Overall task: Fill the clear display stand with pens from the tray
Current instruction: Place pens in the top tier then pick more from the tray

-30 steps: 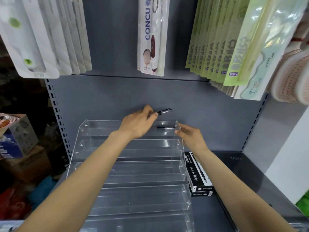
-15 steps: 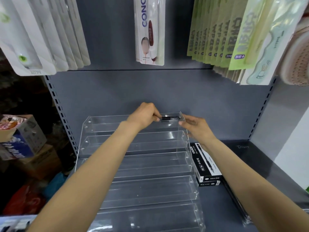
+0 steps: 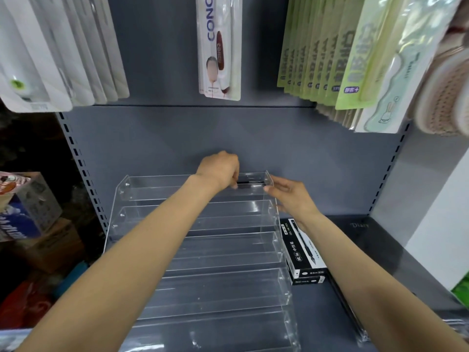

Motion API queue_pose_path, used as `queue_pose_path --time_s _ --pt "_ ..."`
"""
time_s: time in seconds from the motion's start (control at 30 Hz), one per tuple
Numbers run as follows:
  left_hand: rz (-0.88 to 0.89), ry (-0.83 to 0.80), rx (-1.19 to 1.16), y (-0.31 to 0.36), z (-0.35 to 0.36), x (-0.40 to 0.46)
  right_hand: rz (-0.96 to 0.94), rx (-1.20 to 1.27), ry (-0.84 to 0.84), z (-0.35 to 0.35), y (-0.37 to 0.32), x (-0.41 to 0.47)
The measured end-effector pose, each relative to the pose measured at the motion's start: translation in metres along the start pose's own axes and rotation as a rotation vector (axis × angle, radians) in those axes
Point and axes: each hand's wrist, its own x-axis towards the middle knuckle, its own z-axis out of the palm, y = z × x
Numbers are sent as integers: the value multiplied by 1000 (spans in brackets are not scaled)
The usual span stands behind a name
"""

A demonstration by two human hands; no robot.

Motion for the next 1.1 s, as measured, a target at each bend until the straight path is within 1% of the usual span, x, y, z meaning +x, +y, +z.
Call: queue_pose_path --time_s 0.13,0.27,0.43,0.53,0.63,0.7,0.77,0.87,0.97,1.1 --pt "-3 28 40 3 2 -1 -8 -9 4 1 0 1" --pt "-12 23 -7 1 2 -1 -11 -17 4 0 0 1" --pt "-13 34 -135 -9 5 -4 -21 -72 3 0 1 2" --pt "-14 78 -278 -14 9 -10 -50 -143 22 0 1 1" --pt "-36 206 -415 -16 13 -25 -158 -280 88 1 -2 -3" --pt "-49 308 -487 -17 13 -42 -309 -437 189 5 -5 -10" --pt "-64 390 -544 -17 13 -62 -442 -510 226 13 -9 -18" --pt "-115 478 -568 -19 11 -97 -520 -457 132 35 -13 -35" --pt "-176 555 -561 -30 12 -138 -508 -391 -3 67 -14 -57" --pt "-306 593 -546 -67 17 -200 -490 -371 -154 124 -11 -91"
